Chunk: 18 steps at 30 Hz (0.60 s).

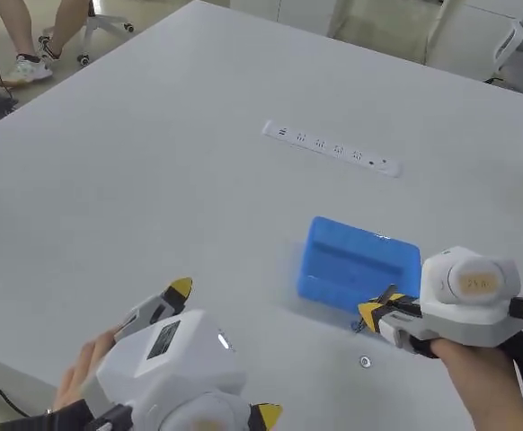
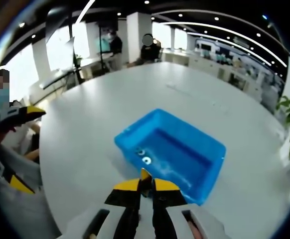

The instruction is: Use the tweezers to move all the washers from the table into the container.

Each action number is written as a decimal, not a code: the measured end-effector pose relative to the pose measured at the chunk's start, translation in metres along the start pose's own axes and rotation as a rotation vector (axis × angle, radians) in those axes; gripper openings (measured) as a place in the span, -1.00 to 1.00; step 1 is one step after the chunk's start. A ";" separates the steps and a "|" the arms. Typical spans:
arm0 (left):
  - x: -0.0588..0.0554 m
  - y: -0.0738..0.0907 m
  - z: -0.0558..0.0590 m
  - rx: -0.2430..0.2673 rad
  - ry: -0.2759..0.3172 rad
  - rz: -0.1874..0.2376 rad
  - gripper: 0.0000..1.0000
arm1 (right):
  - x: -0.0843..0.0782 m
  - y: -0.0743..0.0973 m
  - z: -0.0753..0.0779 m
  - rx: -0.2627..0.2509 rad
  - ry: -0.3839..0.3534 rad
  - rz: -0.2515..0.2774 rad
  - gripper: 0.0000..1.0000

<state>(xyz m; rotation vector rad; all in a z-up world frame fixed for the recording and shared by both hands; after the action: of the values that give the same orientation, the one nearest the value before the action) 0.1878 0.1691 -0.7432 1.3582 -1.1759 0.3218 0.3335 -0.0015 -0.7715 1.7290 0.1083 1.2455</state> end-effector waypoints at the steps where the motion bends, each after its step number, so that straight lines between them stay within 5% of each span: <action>1: 0.000 0.000 0.000 0.000 0.000 -0.001 0.98 | 0.000 -0.001 0.001 0.001 0.000 0.000 -0.91; 18: -0.002 -0.001 0.001 -0.001 -0.008 -0.013 0.98 | 0.001 -0.004 -0.003 -0.010 0.000 -0.014 -0.94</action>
<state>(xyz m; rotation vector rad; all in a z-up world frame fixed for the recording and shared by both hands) 0.1874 0.1689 -0.7452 1.3672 -1.1739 0.3070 0.3337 0.0032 -0.7741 1.7169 0.1137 1.2340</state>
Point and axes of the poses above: the centre of the closed fingertips' face, and the gripper's own axes: y roughly backward along the fingers, z roughly to its right, x roughly out of its top, the point moved 6 cm from there along y, roughly backward along the fingers, and after that the axes turned 1 degree about -x, right-handed, at the moved point
